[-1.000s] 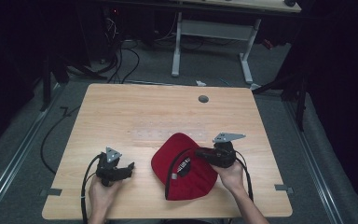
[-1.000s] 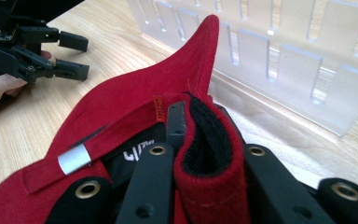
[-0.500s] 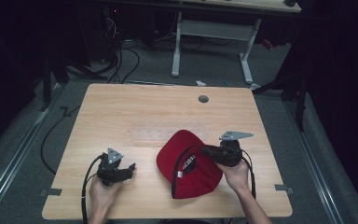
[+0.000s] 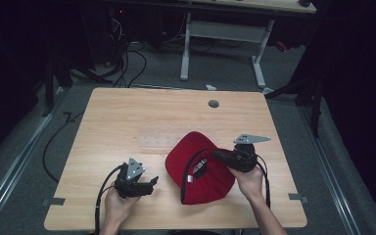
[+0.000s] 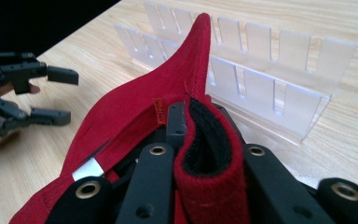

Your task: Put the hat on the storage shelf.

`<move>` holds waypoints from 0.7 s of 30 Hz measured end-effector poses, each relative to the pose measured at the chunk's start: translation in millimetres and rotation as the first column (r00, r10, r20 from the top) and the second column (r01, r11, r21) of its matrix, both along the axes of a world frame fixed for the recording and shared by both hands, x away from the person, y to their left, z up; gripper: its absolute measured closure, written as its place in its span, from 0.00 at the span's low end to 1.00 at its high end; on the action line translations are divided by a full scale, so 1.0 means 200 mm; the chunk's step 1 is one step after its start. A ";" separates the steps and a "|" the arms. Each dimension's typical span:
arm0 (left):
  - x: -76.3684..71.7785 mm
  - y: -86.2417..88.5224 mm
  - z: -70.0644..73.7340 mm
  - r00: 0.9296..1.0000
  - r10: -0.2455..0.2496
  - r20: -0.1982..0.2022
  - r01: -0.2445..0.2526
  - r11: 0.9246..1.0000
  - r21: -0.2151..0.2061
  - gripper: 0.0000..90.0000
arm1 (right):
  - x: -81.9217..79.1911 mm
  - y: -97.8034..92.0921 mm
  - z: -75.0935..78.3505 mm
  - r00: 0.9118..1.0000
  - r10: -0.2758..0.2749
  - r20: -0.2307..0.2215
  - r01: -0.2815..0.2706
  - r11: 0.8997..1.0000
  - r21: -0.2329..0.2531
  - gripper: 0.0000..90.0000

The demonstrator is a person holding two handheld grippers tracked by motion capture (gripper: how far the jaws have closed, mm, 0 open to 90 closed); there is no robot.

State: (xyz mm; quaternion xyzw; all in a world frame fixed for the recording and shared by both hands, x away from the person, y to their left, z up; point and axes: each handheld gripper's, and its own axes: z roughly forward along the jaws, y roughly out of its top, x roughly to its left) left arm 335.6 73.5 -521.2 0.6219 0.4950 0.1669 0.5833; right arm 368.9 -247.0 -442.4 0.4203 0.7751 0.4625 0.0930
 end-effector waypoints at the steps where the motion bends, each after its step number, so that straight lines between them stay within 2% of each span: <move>1: 0.00 -0.01 0.00 1.000 -0.008 0.000 0.008 1.000 0.000 0.26 | 0.00 0.00 0.01 1.000 -0.001 0.000 0.001 1.000 0.003 0.90; 11: -0.01 -0.18 0.04 0.996 -0.090 0.010 0.090 0.996 0.009 0.26 | 0.00 0.00 0.07 1.000 -0.018 0.007 0.018 1.000 0.022 0.90; 21: 0.00 -0.30 0.06 0.992 -0.122 0.023 0.121 0.992 0.025 0.25 | 0.00 -0.01 0.11 0.999 -0.033 0.016 0.033 0.998 0.046 0.90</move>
